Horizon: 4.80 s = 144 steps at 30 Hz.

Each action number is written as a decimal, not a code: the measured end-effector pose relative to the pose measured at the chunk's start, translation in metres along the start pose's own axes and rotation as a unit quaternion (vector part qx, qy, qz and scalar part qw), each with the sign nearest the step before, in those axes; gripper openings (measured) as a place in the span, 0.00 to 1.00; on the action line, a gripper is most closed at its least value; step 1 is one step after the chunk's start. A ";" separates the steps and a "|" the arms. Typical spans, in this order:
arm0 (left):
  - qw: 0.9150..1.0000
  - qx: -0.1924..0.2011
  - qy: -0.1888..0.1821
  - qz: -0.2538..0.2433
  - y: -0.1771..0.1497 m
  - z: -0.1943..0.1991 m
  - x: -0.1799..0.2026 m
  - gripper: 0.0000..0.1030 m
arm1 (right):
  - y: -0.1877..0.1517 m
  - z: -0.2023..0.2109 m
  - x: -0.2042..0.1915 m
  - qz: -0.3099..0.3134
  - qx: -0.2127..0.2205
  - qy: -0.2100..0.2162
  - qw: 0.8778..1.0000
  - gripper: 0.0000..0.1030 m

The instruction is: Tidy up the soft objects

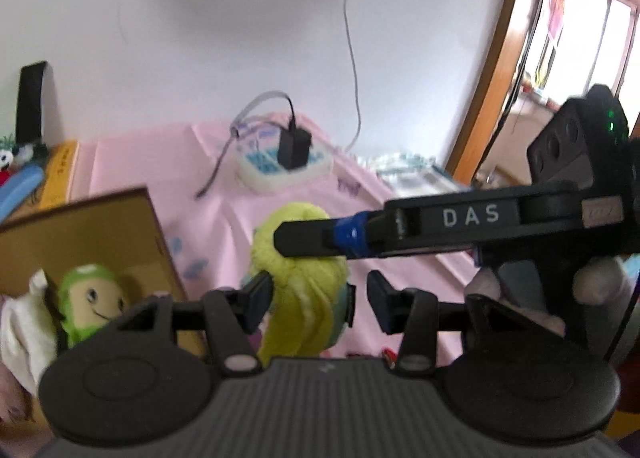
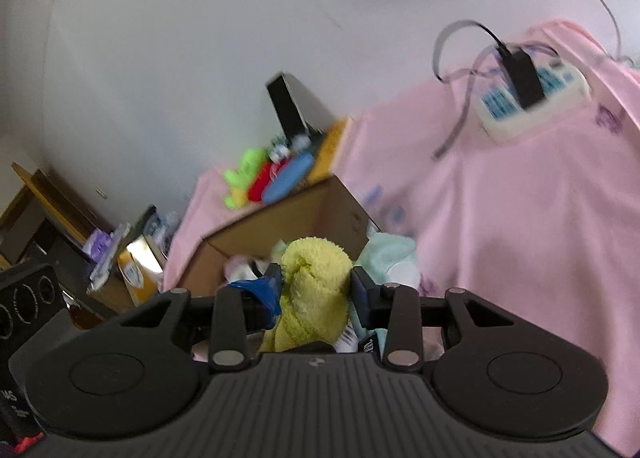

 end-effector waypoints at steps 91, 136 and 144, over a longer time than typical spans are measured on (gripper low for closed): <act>0.961 -0.107 0.233 0.104 -0.103 -0.002 -0.008 0.69 | -0.076 0.039 0.076 0.026 -0.071 -0.121 0.990 0.21; 0.981 -0.194 -0.012 0.011 -0.135 -0.111 0.079 0.34 | -0.113 0.049 0.125 -0.156 -0.134 -0.077 0.976 0.21; 0.985 -0.172 -0.006 0.009 -0.124 -0.105 0.081 0.19 | -0.110 0.047 0.127 -0.167 -0.133 -0.067 0.975 0.20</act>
Point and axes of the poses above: each gripper's, at about its wrist camera, not at the fingertips, and z roughly against the way its jaws point, x to its right, y to its top, the point moved 9 cm from there along -z, roughly the way its jaws point, and after that the axes turned 6 degrees about z, right-handed, at the moved point
